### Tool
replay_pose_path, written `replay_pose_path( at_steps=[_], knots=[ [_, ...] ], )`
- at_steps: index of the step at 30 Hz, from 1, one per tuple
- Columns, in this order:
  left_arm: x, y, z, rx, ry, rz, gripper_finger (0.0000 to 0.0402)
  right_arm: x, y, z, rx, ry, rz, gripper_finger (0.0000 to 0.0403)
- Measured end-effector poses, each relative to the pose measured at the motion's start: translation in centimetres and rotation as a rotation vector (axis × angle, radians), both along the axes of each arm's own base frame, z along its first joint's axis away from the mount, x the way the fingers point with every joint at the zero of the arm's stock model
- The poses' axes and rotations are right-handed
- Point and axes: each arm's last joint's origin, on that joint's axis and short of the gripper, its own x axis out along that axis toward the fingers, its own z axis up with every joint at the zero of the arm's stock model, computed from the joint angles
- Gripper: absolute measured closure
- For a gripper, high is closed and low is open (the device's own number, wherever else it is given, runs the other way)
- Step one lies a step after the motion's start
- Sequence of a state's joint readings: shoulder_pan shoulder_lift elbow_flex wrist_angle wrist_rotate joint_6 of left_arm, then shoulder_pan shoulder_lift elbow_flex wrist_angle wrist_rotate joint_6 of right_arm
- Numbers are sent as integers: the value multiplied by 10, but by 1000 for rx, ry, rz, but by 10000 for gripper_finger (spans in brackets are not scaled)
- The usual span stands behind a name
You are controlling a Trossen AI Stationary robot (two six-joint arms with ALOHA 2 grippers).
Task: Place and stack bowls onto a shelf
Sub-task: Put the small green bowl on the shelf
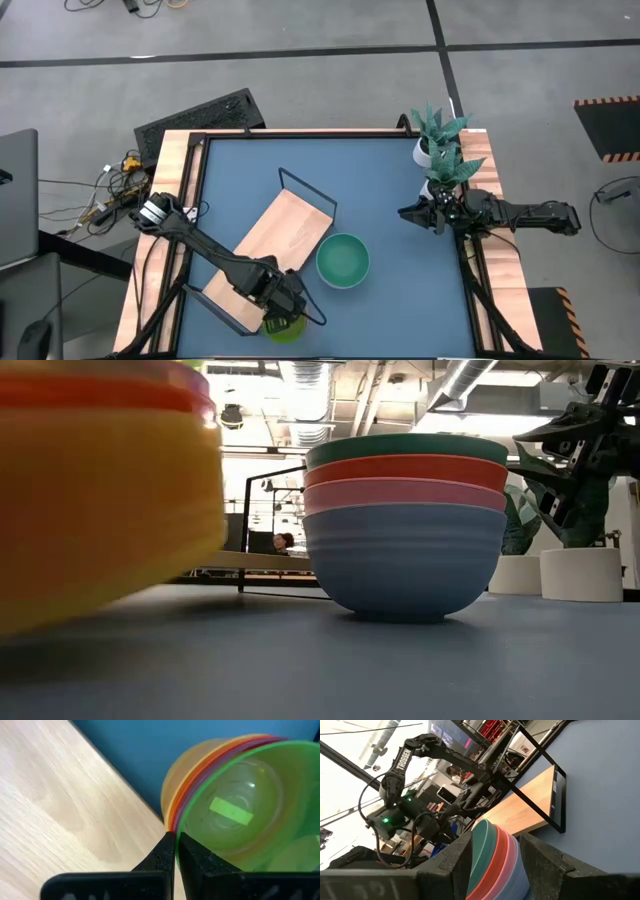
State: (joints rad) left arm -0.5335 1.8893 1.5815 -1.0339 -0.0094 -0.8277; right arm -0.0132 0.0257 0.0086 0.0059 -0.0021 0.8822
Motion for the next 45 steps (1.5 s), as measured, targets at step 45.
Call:
replay_pose_path(
  at_steps=[45],
  knots=[
    [-34,56,68,-10,54,37,401,0,0,0,-27,0,-5,214]
  ],
)
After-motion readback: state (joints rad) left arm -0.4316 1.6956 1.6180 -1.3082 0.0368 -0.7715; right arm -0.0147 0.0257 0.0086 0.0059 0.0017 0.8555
